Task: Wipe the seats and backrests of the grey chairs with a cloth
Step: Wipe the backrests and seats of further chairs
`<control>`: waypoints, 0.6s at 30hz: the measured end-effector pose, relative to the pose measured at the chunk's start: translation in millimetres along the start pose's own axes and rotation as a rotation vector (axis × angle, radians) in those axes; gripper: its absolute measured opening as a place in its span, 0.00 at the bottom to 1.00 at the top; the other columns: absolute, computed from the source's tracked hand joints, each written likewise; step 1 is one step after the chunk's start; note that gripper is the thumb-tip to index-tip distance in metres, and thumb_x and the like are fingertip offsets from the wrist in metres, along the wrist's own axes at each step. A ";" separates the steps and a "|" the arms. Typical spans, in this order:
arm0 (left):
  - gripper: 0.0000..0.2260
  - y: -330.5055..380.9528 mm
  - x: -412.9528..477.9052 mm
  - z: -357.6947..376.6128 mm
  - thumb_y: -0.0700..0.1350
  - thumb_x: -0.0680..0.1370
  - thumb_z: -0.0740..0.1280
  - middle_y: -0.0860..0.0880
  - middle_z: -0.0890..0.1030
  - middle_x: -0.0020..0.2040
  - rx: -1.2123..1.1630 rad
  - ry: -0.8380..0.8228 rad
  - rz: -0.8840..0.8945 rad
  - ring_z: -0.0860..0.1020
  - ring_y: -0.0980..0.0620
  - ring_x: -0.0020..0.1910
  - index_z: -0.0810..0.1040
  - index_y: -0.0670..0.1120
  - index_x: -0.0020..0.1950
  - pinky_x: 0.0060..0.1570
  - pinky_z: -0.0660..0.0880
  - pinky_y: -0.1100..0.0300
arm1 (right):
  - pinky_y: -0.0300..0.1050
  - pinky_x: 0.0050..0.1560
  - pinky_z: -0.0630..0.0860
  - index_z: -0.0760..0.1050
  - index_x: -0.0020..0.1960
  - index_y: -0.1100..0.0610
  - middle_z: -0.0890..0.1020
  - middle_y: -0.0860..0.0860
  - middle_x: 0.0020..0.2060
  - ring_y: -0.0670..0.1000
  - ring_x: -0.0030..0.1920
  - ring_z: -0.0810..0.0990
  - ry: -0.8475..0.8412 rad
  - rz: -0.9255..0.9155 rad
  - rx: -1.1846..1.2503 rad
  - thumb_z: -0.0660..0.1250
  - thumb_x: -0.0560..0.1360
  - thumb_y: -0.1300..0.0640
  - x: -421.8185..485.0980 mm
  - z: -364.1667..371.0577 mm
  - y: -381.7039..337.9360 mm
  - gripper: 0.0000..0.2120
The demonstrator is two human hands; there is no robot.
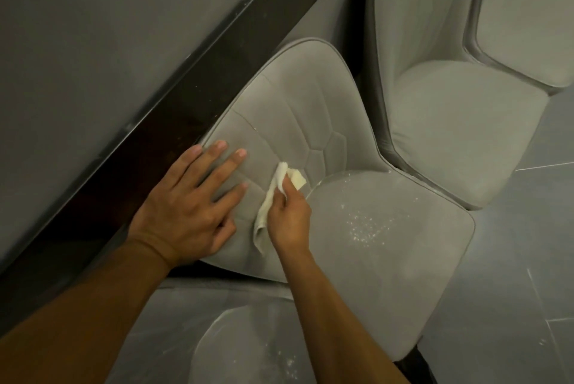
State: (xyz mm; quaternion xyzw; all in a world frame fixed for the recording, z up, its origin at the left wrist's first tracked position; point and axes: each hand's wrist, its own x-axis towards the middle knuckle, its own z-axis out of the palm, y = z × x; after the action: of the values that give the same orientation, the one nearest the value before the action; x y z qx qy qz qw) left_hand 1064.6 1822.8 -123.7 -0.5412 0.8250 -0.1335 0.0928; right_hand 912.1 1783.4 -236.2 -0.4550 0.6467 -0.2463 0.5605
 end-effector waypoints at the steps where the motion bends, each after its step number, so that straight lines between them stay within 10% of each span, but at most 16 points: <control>1: 0.21 -0.2 -0.2 0.1 0.53 0.77 0.60 0.37 0.63 0.79 -0.002 0.002 0.000 0.62 0.33 0.77 0.82 0.46 0.64 0.76 0.56 0.39 | 0.40 0.65 0.67 0.71 0.73 0.51 0.78 0.55 0.66 0.55 0.66 0.75 -0.055 0.106 -0.072 0.57 0.82 0.59 7.2 -1.6 12.3 0.20; 5: 0.21 -1.3 -0.5 1.0 0.54 0.77 0.60 0.37 0.64 0.79 -0.006 0.009 0.005 0.62 0.33 0.77 0.83 0.46 0.63 0.76 0.57 0.38 | 0.50 0.70 0.69 0.76 0.68 0.56 0.78 0.57 0.65 0.58 0.67 0.75 -0.127 0.293 -0.053 0.57 0.82 0.55 16.9 -0.4 26.9 0.18; 12: 0.22 0.7 -0.2 0.9 0.54 0.80 0.57 0.37 0.65 0.78 -0.006 0.036 -0.011 0.62 0.34 0.77 0.79 0.45 0.68 0.78 0.54 0.40 | 0.30 0.63 0.70 0.68 0.75 0.48 0.75 0.44 0.65 0.37 0.61 0.75 -0.024 -0.239 0.257 0.58 0.84 0.56 -27.7 -1.9 -60.2 0.20; 18: 0.20 0.9 0.7 0.2 0.52 0.78 0.59 0.37 0.65 0.79 0.012 0.022 -0.007 0.61 0.34 0.77 0.81 0.46 0.65 0.78 0.53 0.40 | 0.45 0.60 0.77 0.66 0.75 0.41 0.77 0.51 0.62 0.45 0.57 0.77 0.048 -0.358 -0.031 0.56 0.84 0.51 -7.2 -2.8 -35.6 0.20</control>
State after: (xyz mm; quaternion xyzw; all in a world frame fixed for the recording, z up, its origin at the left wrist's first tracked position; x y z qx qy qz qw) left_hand 1063.6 1822.5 -124.2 -0.5421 0.8232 -0.1447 0.0866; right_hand 920.2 1772.5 -202.4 -0.5654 0.5721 -0.3431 0.4850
